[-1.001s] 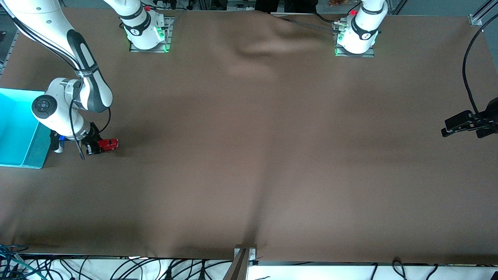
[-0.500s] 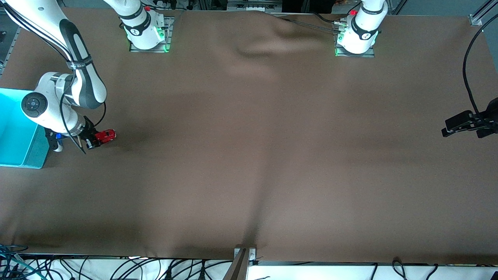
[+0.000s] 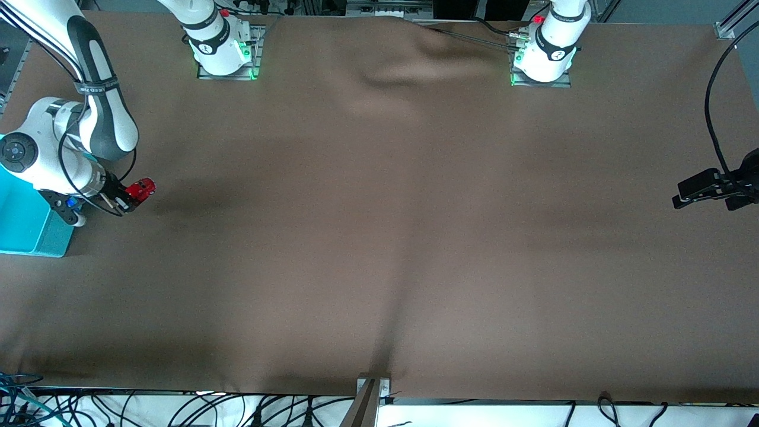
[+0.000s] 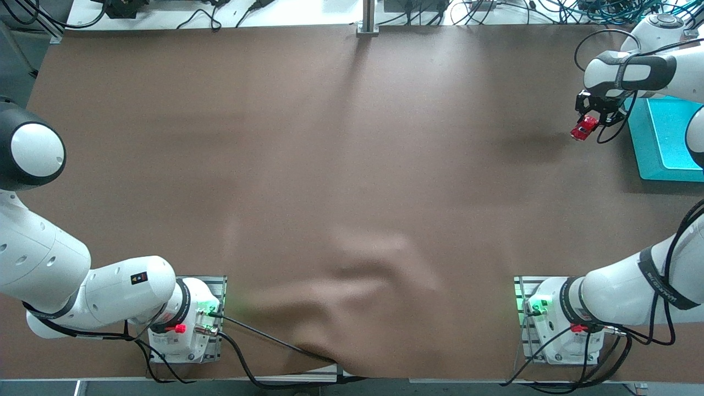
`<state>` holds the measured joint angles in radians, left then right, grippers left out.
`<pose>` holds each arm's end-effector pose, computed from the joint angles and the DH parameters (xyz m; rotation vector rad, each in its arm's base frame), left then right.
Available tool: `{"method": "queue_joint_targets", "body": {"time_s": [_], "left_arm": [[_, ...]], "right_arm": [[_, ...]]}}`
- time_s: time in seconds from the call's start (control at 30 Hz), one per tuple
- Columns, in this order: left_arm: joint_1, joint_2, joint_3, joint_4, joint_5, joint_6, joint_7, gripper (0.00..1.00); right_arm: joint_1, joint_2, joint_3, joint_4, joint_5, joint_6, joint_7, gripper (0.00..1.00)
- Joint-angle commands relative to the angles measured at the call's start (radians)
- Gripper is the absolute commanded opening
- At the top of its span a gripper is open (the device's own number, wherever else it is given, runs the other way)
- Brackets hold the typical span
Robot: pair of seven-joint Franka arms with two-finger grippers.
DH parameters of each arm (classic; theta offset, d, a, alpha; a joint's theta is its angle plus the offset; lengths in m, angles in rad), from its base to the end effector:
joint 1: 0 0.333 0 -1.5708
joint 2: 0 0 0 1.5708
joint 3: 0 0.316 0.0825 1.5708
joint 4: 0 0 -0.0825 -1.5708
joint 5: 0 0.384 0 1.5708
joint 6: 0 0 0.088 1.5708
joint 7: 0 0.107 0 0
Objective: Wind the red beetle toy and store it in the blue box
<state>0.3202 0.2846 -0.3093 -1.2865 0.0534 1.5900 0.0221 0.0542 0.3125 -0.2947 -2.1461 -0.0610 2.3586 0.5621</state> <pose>0.6378 0.0427 0.5971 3.1097 0.0026 0.0504 0.5438 -0.1336 0.2548 2.7894 -1.0945 -0.0995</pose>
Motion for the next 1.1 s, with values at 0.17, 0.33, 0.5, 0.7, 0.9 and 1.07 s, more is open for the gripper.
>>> {"method": "queue_joint_targets", "body": {"time_s": [0.17,0.33,0.5,0.7,0.9,1.07], "left_arm": [[0.002,0.001,0.001,0.013,-0.015,-0.016,0.022,1.00],[0.002,0.001,-0.001,0.013,-0.015,-0.018,0.021,1.00],[0.002,0.001,0.001,0.013,-0.015,-0.018,0.022,1.00],[0.002,0.001,0.001,0.013,-0.015,-0.018,0.021,1.00],[0.002,0.001,0.001,0.013,-0.015,-0.018,0.021,1.00],[0.002,0.001,-0.001,0.013,-0.015,-0.016,0.021,1.00]], "right_arm": [[0.006,-0.016,-0.041,0.025,0.001,-0.047,-0.209,0.00],[0.006,-0.016,-0.070,0.072,0.001,-0.119,-0.330,0.00],[0.006,-0.016,-0.115,0.086,0.001,-0.136,-0.427,0.00],[0.004,-0.016,-0.138,0.089,0.003,-0.136,-0.491,0.00],[0.004,-0.015,-0.175,0.106,0.000,-0.136,-0.580,0.00],[0.001,-0.006,-0.231,0.132,0.000,-0.136,-0.705,0.00]]}}
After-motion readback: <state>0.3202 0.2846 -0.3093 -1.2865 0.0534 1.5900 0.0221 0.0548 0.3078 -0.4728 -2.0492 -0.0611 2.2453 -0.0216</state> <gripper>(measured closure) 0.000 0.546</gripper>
